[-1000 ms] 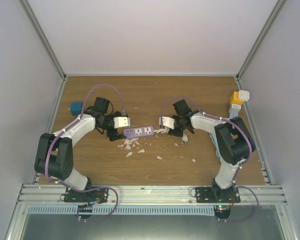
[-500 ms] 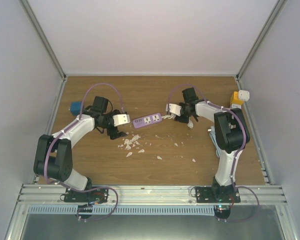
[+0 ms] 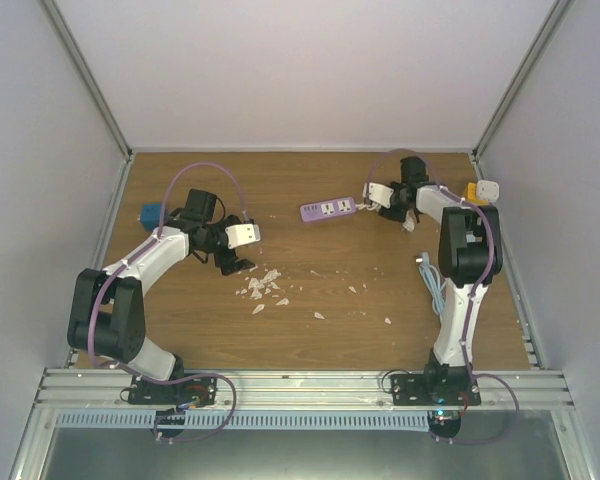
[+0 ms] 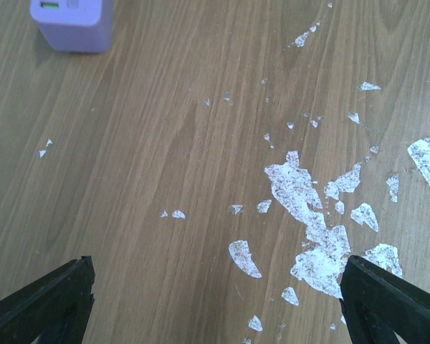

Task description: Pull the plug off the socket

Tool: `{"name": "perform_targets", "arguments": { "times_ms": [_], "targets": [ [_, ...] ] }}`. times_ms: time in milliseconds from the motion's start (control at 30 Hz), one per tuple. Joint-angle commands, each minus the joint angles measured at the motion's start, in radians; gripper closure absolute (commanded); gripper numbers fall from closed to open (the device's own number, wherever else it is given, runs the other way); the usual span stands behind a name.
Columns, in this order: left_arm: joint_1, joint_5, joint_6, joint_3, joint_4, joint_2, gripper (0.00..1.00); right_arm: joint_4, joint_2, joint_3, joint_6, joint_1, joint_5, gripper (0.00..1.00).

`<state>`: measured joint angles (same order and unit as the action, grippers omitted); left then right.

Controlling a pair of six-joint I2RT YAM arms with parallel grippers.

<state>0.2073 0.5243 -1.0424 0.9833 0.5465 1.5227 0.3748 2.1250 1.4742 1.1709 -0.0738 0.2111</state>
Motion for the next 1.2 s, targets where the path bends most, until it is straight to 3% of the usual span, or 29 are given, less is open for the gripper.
{"name": "perform_targets", "arguments": {
  "times_ms": [0, 333, 533, 700, 933, 1167],
  "targets": [
    [-0.004, 0.0, 0.003, 0.029, -0.012, 0.011, 0.06, -0.003, 0.083, 0.07, 0.049, 0.049, -0.046, 0.64],
    [-0.005, -0.008, 0.002, 0.039, -0.012, 0.021, 0.06, 0.021, 0.16, 0.224, 0.017, 0.115, -0.062, 0.6],
    [-0.005, 0.0, 0.015, 0.06, -0.017, 0.04, 0.06, 0.08, 0.122, 0.262, -0.046, 0.116, -0.015, 0.37],
    [-0.006, 0.003, 0.019, 0.069, -0.022, 0.048, 0.06, 0.119, 0.03, 0.225, -0.104, 0.116, 0.045, 0.23],
    [-0.005, 0.015, 0.045, 0.092, -0.031, 0.062, 0.06, 0.133, -0.161, 0.1, -0.234, 0.137, 0.11, 0.21],
    [-0.005, 0.023, 0.099, 0.113, -0.069, 0.076, 0.06, 0.102, -0.422, -0.089, -0.517, 0.228, 0.201, 0.15]
  ]
}}
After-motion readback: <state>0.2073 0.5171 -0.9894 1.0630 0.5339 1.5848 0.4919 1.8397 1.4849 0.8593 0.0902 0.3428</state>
